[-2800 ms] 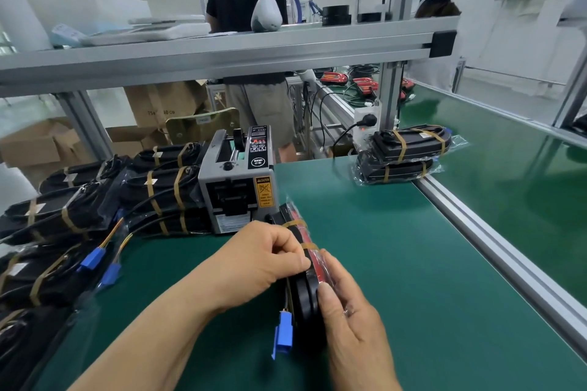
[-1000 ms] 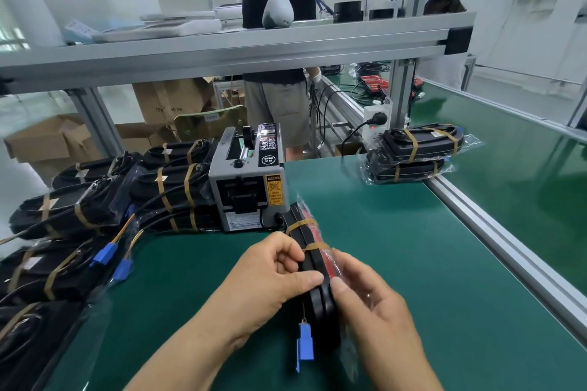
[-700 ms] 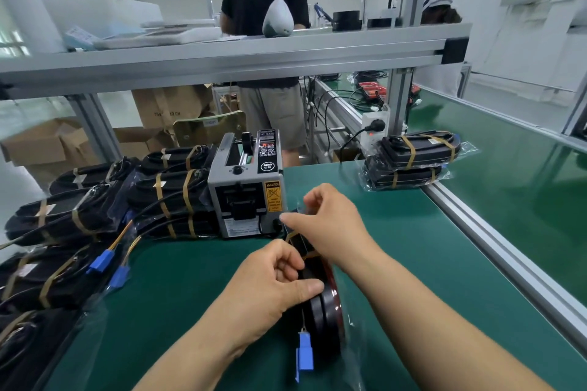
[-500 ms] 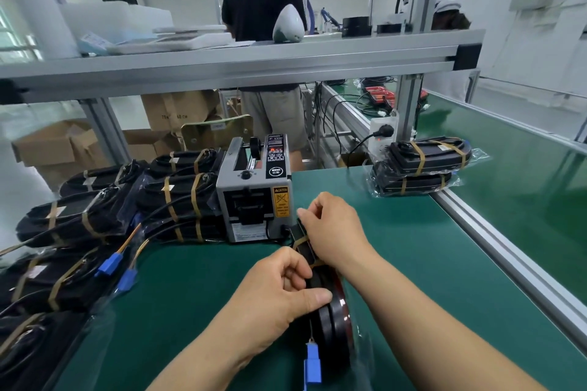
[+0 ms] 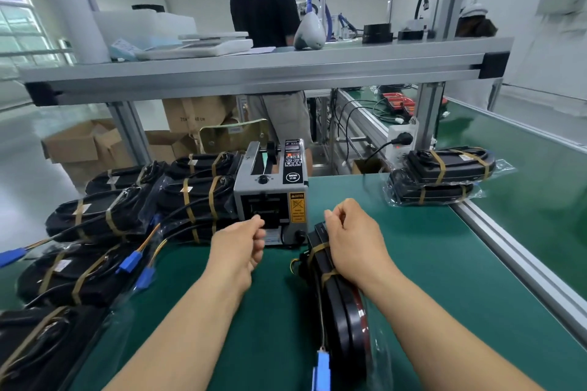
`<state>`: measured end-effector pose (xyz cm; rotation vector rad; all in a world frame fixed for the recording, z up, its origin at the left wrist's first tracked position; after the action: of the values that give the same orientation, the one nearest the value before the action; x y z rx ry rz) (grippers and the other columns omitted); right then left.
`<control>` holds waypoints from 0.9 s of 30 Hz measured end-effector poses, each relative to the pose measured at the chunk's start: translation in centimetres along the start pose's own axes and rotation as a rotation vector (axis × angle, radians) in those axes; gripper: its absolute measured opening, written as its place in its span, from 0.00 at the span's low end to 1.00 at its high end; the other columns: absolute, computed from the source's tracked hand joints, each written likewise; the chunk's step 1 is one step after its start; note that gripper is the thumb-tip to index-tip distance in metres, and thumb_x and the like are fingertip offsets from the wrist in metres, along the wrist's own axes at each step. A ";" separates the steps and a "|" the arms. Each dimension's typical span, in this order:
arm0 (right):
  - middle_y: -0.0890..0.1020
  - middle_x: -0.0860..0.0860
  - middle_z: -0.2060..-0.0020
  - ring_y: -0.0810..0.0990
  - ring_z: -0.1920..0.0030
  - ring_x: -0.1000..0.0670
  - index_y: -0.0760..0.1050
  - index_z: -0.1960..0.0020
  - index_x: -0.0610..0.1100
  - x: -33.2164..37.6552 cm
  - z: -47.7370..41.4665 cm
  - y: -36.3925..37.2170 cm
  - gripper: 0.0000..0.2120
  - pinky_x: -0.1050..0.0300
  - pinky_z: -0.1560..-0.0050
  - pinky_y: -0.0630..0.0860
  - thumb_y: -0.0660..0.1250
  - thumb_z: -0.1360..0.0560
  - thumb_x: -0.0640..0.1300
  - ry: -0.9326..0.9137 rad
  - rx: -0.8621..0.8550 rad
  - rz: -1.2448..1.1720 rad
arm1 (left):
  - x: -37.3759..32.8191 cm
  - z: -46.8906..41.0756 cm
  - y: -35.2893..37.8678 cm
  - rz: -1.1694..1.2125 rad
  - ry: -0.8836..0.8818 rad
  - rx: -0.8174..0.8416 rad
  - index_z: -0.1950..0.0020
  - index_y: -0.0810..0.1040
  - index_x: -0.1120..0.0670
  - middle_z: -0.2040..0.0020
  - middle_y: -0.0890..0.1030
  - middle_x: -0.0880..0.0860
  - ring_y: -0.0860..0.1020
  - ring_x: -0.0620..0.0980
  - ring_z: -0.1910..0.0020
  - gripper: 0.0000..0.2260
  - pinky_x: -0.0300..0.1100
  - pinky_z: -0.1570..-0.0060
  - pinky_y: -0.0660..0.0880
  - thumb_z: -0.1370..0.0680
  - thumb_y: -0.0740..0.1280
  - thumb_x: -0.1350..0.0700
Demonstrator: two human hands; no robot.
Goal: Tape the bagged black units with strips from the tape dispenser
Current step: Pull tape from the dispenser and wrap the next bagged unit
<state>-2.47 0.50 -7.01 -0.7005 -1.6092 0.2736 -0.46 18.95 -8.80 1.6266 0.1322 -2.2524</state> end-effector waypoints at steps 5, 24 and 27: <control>0.80 0.53 0.57 0.77 0.57 0.48 0.71 0.47 0.51 0.3 0.0 -0.2 0.09 0.53 0.57 0.70 0.59 0.19 0.56 -0.049 0.016 0.104 | -0.2 -3.3 1.2 0.107 -0.139 -0.035 0.62 0.77 0.55 0.77 0.77 0.47 0.73 0.39 0.78 0.12 0.32 0.74 0.67 0.20 0.67 0.54; 0.76 0.52 0.63 0.73 0.60 0.49 0.68 0.58 0.46 -0.7 -0.2 -0.1 0.12 0.52 0.60 0.66 0.59 0.18 0.51 0.057 -0.024 -0.059 | -1.6 2.0 3.1 -0.103 0.214 0.431 0.65 0.78 0.53 0.70 0.75 0.49 0.70 0.43 0.74 0.11 0.33 0.73 0.70 0.23 0.67 0.60; 0.77 0.51 0.63 0.73 0.61 0.49 0.69 0.58 0.45 -0.9 -0.2 0.1 0.12 0.53 0.61 0.65 0.60 0.19 0.50 0.086 -0.026 -0.117 | -1.8 3.5 3.8 -0.372 0.284 0.579 0.63 0.77 0.52 0.69 0.74 0.48 0.70 0.43 0.72 0.10 0.34 0.70 0.69 0.21 0.66 0.59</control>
<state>-2.24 -0.02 -7.72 -0.6266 -1.5674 0.1356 -1.87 14.82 -5.45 2.3926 -0.1816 -2.4602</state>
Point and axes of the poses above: each hand's wrist, its own z-axis away from the middle knuckle, its own y-axis out of the palm, x = y × z, the point moved 3 cm from there along -z, towards the middle knuckle
